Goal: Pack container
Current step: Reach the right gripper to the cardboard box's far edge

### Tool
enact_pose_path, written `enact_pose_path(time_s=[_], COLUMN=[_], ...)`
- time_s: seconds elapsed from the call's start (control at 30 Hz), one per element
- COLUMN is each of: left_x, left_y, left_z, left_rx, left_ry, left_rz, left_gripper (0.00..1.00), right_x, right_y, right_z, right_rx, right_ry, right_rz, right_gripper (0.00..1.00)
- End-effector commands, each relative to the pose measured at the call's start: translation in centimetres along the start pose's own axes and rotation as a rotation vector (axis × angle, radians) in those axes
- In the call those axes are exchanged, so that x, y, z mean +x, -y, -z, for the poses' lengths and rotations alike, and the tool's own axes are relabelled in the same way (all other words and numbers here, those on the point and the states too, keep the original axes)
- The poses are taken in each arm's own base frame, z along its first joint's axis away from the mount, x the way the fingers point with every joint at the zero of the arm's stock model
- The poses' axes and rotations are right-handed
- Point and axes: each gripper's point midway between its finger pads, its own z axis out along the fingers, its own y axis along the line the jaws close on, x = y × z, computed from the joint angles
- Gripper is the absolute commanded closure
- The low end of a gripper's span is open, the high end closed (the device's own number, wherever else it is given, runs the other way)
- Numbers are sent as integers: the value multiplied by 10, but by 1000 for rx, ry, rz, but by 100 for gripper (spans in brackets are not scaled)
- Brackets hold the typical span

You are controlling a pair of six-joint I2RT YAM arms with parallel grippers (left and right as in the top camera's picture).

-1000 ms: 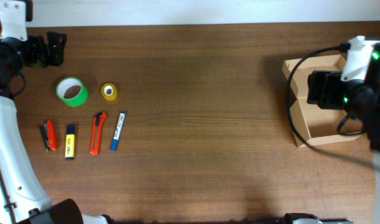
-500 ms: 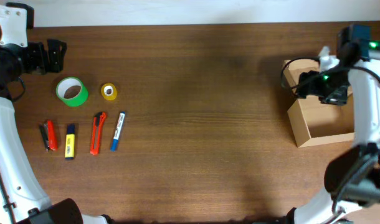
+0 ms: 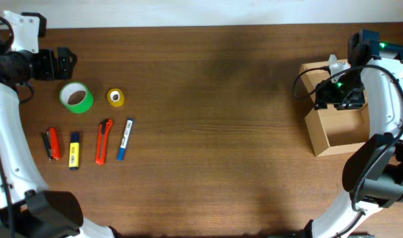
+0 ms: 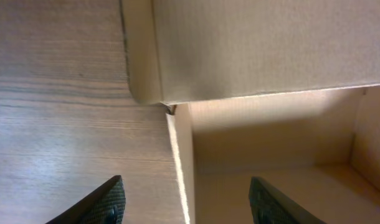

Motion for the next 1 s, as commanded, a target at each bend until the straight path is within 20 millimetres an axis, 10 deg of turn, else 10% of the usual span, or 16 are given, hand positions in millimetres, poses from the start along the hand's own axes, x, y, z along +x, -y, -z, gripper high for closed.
enact_pose_path(time_s=[0.0, 0.63, 0.83, 0.97], left_x=[4, 10, 10, 11], left_y=[-9, -13, -13, -12], left_z=[-10, -25, -25, -25], left_rx=[-10, 2, 3, 7], left_ry=[-26, -55, -55, -56], left_rz=[-3, 9, 9, 10], left_gripper=[0, 1, 0, 1], right_x=[9, 44, 50, 50], right_y=[4, -6, -2, -2], right_z=[-2, -46, -61, -64], right_rx=[37, 15, 42, 43], right_ry=[-39, -166, -178, -175], right_rz=[28, 8, -33, -52], right_gripper=[36, 38, 55, 95])
